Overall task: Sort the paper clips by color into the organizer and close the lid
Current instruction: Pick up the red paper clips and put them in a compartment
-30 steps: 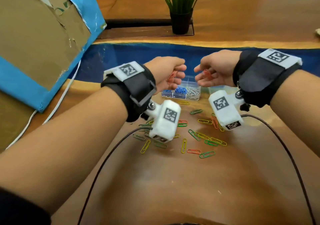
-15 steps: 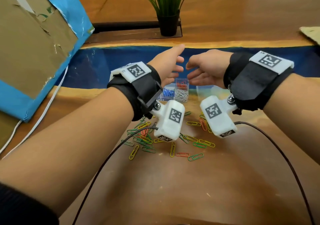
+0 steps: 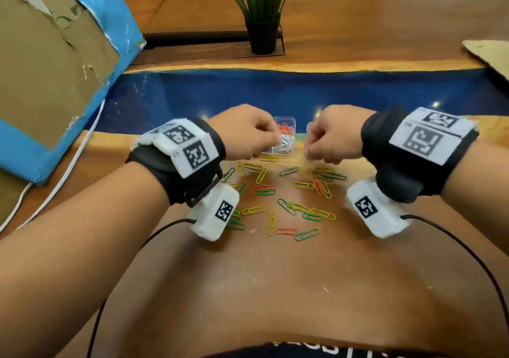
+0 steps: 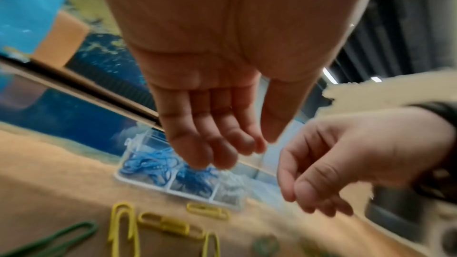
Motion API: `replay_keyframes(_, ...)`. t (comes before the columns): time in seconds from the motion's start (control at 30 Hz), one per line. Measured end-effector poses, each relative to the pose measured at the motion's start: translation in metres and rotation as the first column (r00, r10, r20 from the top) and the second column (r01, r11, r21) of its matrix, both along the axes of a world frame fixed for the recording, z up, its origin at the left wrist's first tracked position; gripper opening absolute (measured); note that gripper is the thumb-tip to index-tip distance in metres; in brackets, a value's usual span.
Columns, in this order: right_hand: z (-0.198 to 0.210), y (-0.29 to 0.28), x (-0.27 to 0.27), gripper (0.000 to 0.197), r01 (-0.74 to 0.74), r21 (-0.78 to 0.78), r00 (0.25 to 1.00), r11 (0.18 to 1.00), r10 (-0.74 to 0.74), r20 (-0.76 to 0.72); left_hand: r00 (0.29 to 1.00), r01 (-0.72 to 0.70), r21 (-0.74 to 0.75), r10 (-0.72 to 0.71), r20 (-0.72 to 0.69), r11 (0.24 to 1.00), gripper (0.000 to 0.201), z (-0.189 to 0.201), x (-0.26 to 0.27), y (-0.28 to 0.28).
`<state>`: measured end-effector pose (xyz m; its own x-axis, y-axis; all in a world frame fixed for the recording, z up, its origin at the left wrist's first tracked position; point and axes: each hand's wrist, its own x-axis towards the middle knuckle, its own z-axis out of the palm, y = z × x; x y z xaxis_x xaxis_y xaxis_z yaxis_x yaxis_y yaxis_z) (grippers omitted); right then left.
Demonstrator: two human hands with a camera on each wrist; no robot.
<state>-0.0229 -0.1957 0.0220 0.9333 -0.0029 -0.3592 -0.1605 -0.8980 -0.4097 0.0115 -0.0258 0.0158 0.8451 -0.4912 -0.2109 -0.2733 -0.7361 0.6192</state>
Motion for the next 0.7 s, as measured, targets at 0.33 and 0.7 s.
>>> replay_keyframes(0.33,-0.017,0.012,-0.022,0.008,-0.149,-0.228,0.988,0.962,0.155,0.007,0.970,0.179,0.438,-0.233,0.072,0.881,0.011,-0.015,-0.021,-0.005)
replay_keyframes(0.7,-0.015,0.011,-0.031,0.014,-0.105,0.165,0.991,0.981,0.117,-0.068,0.961,0.181,0.451,-0.254,0.108,0.874,0.006,-0.017,-0.025,-0.003)
